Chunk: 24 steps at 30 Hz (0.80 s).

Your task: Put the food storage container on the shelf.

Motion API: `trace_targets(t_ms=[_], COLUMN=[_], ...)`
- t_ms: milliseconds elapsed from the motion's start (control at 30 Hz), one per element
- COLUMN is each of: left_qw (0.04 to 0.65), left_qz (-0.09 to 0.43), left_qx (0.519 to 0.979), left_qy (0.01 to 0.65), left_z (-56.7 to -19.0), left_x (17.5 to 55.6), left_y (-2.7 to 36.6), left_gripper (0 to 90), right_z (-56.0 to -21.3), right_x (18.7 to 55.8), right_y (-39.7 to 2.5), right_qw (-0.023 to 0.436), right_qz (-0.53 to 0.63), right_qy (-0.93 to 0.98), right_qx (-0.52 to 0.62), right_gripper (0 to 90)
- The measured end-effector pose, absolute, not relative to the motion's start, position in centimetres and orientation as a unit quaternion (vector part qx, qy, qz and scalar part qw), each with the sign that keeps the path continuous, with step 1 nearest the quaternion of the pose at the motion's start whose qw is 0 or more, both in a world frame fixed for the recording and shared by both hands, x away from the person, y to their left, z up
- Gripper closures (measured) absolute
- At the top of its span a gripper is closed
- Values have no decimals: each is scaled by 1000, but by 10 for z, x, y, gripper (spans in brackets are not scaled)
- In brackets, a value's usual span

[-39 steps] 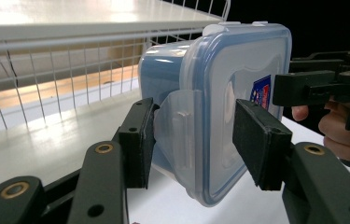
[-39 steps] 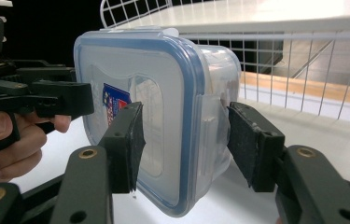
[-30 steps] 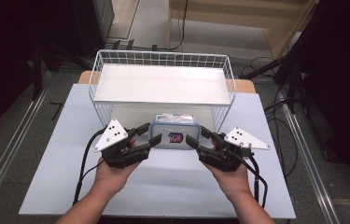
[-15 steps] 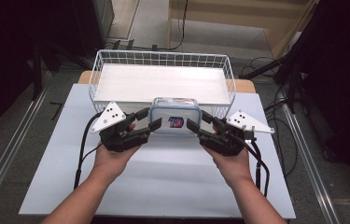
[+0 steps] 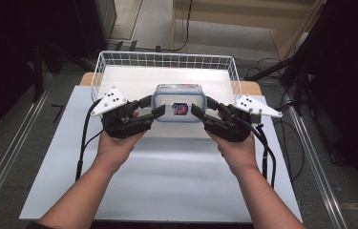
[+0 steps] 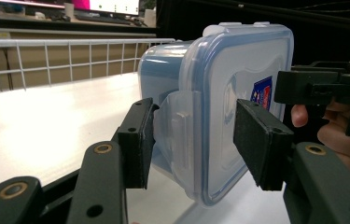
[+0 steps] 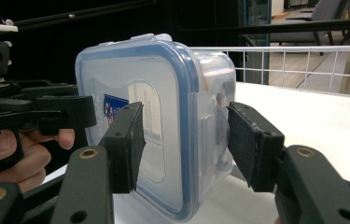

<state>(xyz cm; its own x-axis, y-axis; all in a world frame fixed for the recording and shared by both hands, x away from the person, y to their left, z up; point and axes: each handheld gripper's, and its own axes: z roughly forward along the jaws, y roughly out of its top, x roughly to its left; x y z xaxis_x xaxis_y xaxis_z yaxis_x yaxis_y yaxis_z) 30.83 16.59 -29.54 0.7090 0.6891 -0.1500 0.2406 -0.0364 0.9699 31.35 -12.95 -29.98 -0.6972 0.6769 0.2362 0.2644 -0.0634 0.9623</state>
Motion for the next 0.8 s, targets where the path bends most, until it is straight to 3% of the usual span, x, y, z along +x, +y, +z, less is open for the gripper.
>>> trace_targets(t_ms=[800], left_qw=[603], left_qz=[164], left_qx=[698], left_qy=[350], left_z=[-275], left_x=[356], left_y=[167], left_gripper=[492], right_z=[-286], right_x=[358], right_y=[-128], right_qw=[145], right_qz=[637], right_qy=[657], right_qx=[375], right_gripper=[483])
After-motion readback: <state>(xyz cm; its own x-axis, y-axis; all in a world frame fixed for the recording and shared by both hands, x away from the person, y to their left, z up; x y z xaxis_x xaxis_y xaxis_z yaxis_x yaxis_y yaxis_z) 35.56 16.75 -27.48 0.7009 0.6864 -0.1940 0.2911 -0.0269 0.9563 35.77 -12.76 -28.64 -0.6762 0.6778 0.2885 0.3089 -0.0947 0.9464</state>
